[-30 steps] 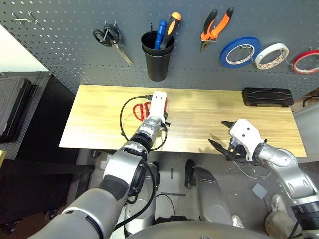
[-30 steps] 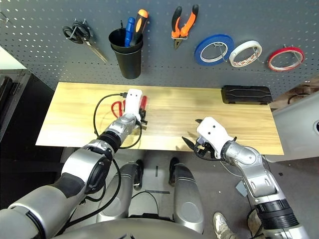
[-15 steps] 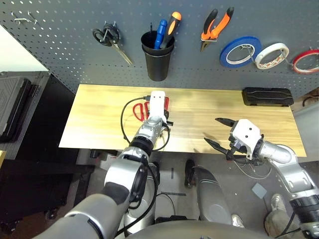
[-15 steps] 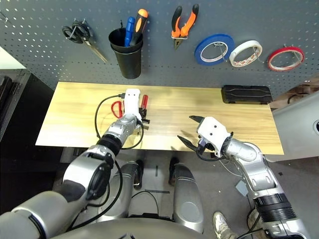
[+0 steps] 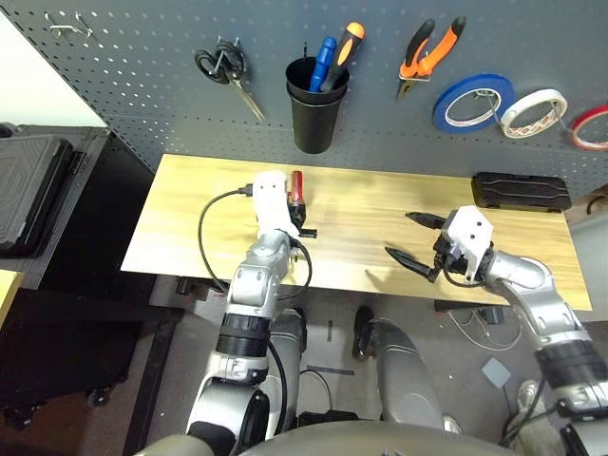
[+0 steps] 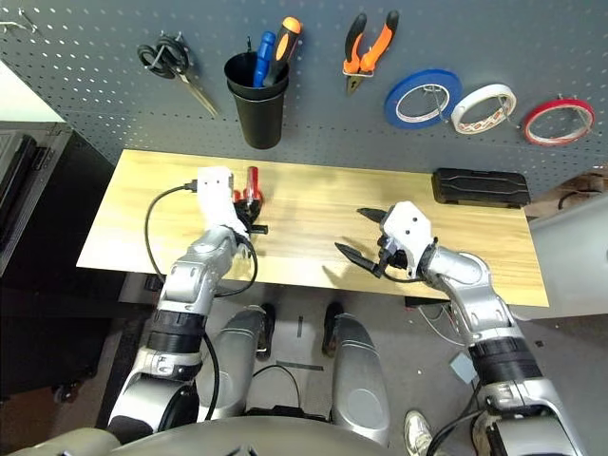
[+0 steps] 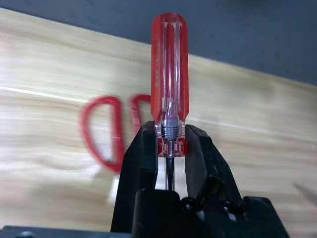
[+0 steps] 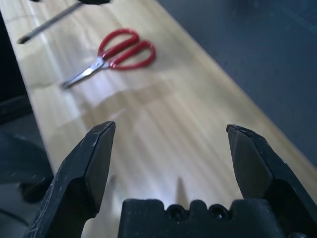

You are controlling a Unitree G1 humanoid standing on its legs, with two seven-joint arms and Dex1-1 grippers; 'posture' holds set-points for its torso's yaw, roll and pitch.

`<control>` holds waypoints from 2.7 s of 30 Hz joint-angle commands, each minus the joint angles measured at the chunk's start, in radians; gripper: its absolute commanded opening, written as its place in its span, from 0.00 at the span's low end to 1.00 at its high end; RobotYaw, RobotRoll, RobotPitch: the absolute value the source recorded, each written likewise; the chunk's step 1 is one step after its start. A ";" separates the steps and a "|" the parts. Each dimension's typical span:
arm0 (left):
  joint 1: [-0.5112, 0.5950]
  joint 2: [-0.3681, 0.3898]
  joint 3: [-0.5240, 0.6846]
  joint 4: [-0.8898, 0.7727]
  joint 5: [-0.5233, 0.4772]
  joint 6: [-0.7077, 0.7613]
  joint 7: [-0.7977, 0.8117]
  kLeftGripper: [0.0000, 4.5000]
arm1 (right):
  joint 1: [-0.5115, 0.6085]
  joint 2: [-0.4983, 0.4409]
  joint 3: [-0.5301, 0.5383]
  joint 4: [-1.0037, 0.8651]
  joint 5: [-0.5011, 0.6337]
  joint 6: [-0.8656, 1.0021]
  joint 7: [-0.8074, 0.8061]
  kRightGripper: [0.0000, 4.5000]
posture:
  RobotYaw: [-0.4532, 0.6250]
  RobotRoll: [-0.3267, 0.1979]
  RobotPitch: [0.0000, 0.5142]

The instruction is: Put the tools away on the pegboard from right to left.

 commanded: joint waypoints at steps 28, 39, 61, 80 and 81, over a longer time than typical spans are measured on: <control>-0.192 0.101 0.146 -0.445 -0.178 -0.059 -0.037 0.18 | -0.121 -0.175 -0.256 0.144 0.328 0.077 0.382 1.00 | 0.73 0.62 0.44; -0.416 0.170 0.188 -0.339 -0.231 -0.041 -0.042 0.18 | -0.230 -0.306 -0.335 0.157 0.391 0.237 0.466 1.00 | 0.66 0.62 0.40; -0.711 0.087 0.184 -0.056 -0.252 -0.193 0.001 0.18 | -0.242 -0.193 -0.390 -0.095 0.451 0.268 0.360 1.00 | 0.61 0.62 0.37; -0.801 -0.039 0.135 0.222 -0.208 -0.407 0.022 0.18 | -0.190 -0.135 -0.369 -0.189 0.457 0.272 0.272 1.00 | 0.59 0.62 0.36; -0.798 -0.038 0.130 0.243 -0.201 -0.420 0.021 0.18 | -0.190 -0.131 -0.367 -0.191 0.455 0.270 0.269 1.00 | 0.59 0.62 0.36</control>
